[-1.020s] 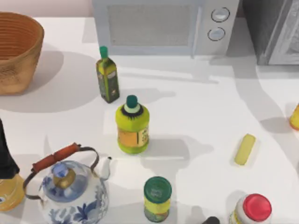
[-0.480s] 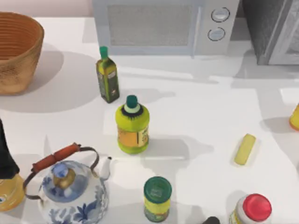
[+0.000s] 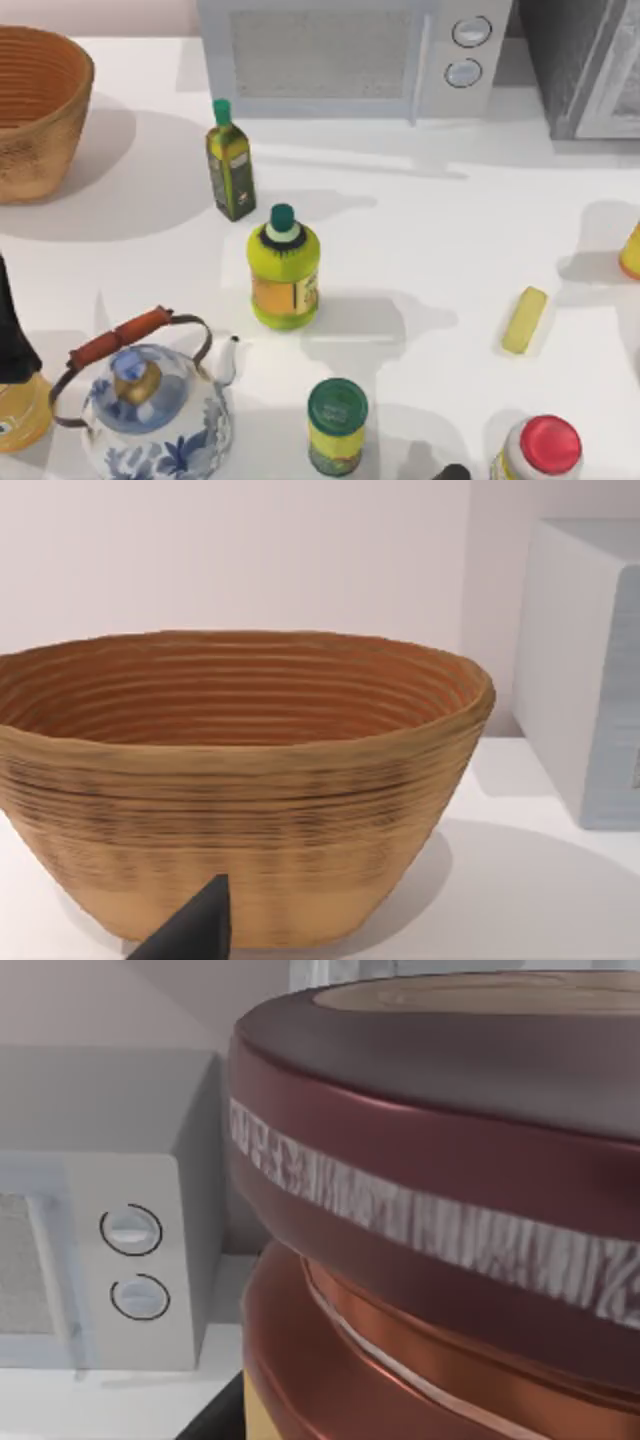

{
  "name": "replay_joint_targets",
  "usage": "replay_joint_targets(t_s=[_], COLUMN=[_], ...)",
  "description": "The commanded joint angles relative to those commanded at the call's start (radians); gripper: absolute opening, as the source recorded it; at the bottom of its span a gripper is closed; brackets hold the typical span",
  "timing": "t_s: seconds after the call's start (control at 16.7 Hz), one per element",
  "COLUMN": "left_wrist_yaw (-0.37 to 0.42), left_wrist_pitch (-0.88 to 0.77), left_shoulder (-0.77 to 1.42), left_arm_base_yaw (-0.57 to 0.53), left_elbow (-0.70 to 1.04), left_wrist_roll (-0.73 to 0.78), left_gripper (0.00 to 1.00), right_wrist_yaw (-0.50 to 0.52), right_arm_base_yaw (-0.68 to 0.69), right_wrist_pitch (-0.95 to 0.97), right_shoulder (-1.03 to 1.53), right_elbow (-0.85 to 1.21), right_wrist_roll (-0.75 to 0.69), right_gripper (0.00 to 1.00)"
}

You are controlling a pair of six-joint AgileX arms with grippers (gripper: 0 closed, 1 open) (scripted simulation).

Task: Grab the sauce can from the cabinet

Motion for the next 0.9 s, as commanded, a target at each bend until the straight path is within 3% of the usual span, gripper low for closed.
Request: replay_joint_targets(t_s=[0.24, 0.42, 0.9], left_wrist_yaw=[0.000, 0.000, 0.000], left_wrist_pitch=[0.000, 0.000, 0.000], left_shoulder=[0.000, 0.000, 0.000], left_arm_base_yaw=[0.000, 0.000, 0.000], left_elbow=[0.000, 0.000, 0.000], left_wrist_roll=[0.000, 0.000, 0.000], left_gripper=[1.00, 1.00, 1.00], right_wrist_yaw=[-0.090, -0.138, -0.159], right_arm_base_yaw=[-0.085, -0.132, -0.150], right_wrist_pitch=[0.130, 0.201, 0.230], right_shoulder=[-0.267, -0.410, -0.467], right_elbow=[-0.360, -0.520, -0.585], right_wrist_roll=[-0.002, -0.003, -0.001], right_gripper=[0.00, 0.00, 0.00])
